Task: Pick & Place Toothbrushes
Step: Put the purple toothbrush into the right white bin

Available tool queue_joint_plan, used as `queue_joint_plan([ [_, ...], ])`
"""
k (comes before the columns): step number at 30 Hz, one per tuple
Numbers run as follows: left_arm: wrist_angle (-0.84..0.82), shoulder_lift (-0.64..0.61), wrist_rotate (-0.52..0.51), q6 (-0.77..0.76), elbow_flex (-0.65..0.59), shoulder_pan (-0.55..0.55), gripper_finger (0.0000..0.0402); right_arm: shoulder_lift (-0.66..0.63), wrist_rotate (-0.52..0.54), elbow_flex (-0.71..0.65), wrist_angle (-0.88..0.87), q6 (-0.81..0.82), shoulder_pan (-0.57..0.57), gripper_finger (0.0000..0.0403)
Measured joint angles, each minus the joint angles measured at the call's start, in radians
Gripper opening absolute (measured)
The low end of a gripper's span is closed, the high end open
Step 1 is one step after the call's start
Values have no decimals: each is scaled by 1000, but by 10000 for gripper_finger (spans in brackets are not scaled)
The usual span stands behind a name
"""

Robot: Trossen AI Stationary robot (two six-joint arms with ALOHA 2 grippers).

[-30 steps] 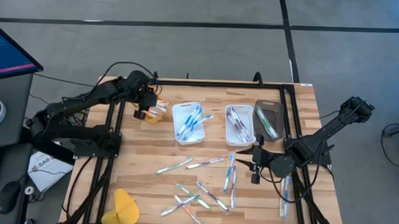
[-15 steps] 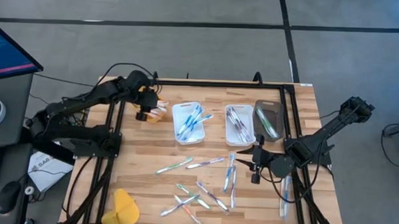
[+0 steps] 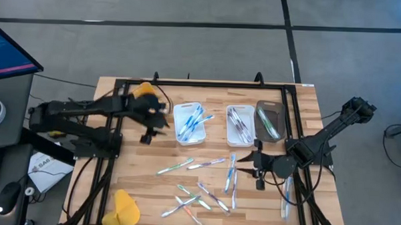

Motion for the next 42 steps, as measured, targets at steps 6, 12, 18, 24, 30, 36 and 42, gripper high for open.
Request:
queue_joint_plan([
  [6,14,18,-202,-209,0,-326,154,16,-100,0,84,-7,8,127],
  [12,47,85,-331,-528,0,-531,154,125,-106,7,255,-113,52,127],
  [18,58,145,-339,-795,0,-618,154,292,-106,109,300,-157,71,127],
  [24,129,236,-339,-828,0,-693,154,469,-105,321,100,-107,57,127],
  [30,200,336,-338,-803,0,-753,154,630,-108,550,-306,221,33,127],
  [36,205,365,-338,-792,0,-776,154,751,-239,681,-503,503,-5,127],
  [42,207,343,-335,-763,0,-807,154,873,-420,763,-484,524,-22,127],
])
